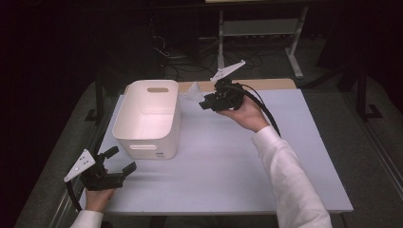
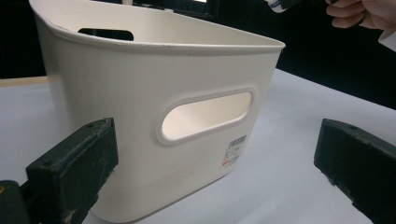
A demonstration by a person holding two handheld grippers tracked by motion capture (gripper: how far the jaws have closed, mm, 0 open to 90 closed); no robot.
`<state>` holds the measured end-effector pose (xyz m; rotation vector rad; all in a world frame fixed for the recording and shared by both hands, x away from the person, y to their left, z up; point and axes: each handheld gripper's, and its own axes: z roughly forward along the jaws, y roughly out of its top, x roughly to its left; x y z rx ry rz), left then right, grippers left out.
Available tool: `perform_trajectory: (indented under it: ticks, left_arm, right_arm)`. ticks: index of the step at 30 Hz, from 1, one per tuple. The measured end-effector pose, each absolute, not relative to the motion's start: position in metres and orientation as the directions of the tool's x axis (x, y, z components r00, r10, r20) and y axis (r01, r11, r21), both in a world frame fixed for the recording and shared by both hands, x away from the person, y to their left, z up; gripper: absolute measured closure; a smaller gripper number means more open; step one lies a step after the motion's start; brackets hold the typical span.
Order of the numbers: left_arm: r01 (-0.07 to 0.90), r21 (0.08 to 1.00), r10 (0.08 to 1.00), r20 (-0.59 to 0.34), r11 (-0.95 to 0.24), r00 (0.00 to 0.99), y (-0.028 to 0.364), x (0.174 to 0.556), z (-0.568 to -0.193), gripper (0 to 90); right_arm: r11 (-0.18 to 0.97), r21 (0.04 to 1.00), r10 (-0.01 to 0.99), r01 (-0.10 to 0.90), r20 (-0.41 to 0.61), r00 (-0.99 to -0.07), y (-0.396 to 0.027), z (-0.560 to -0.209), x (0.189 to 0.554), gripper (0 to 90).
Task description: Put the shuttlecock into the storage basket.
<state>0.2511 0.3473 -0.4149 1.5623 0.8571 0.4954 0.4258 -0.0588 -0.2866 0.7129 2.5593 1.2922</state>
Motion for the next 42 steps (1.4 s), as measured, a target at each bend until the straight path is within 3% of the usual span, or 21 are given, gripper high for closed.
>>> perform_trajectory:
  ticks: [42]
  left_arm:
    - [0.241, 0.971, 0.757, -0.158, 0.001, 0.634, 0.348, 0.251, -0.414, 0.0]
  right_arm:
    - [0.503, 0.831, 0.393, 0.238, 0.025, -0.919, -0.012, -0.272, 0.423, 63.9]
